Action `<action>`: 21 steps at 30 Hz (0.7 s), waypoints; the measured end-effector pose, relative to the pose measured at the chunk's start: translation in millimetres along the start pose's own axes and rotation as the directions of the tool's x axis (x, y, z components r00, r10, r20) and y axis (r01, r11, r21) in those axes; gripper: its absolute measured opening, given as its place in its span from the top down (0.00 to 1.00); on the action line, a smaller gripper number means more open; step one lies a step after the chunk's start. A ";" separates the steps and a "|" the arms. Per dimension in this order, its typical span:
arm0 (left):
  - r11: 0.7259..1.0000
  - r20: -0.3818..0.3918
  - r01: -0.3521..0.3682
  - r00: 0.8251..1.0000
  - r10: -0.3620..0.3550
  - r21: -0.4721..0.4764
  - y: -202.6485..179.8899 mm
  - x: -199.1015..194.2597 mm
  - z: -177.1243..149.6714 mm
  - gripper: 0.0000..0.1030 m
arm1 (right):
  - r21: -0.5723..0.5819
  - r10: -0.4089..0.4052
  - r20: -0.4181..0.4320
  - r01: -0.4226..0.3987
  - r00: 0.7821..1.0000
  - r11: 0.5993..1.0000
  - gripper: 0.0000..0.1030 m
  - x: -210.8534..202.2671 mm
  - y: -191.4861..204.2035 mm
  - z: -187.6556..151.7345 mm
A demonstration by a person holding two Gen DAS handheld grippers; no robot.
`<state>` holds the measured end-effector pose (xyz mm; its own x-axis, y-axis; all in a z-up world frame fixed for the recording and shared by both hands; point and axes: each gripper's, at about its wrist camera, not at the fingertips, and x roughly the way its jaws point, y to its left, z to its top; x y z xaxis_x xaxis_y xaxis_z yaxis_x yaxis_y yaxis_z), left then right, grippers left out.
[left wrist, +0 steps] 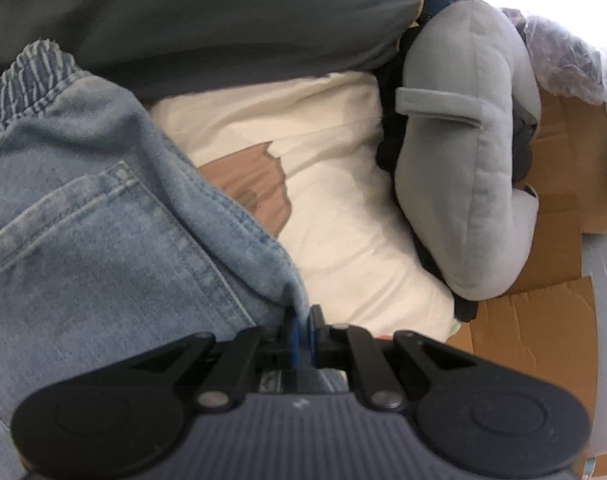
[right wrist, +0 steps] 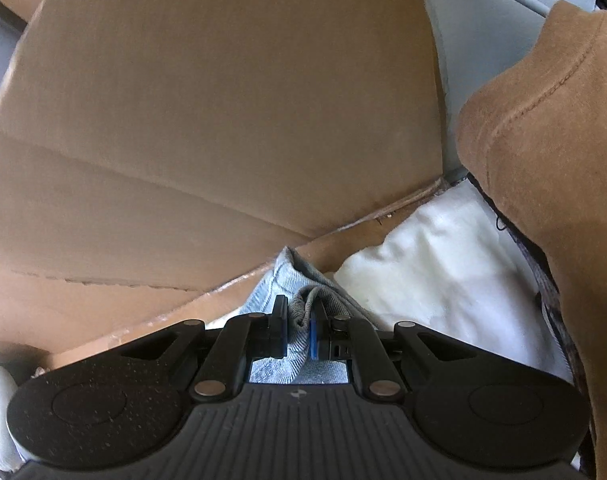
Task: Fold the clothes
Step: 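Carry the held jeans into the cardboard box with both tools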
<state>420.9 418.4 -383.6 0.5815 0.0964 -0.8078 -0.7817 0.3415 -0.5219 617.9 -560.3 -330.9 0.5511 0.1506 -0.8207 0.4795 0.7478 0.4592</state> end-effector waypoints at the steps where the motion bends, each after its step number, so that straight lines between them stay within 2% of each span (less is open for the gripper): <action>1: 1.000 0.005 0.008 1.000 -0.008 -0.009 2.0 -2.1 -0.4 0.95 | 0.005 0.003 0.003 -0.003 1.000 1.000 0.91 -1.0 -0.9 0.6; 6: 0.999 0.005 0.024 1.000 -0.024 -0.044 8.2 -3.9 2.1 0.95 | 0.040 0.010 0.017 -0.011 1.000 0.999 0.91 -4.3 -8.3 3.0; 12: 0.999 0.001 -0.001 1.000 0.001 -0.037 6.6 8.1 2.3 0.95 | 0.041 0.003 0.017 -0.004 1.000 0.999 0.91 2.3 -8.6 3.3; 21: 0.998 -0.110 0.056 0.992 -0.056 -0.005 -13.0 21.4 -20.6 0.92 | 0.053 0.021 0.029 -0.023 0.999 0.998 0.91 12.1 -9.8 2.6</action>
<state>438.8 396.7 -399.7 0.5959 -0.0261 -0.8026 -0.7491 0.3421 -0.5673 621.6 -567.5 -344.5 0.5808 0.1474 -0.8006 0.5024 0.7089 0.4950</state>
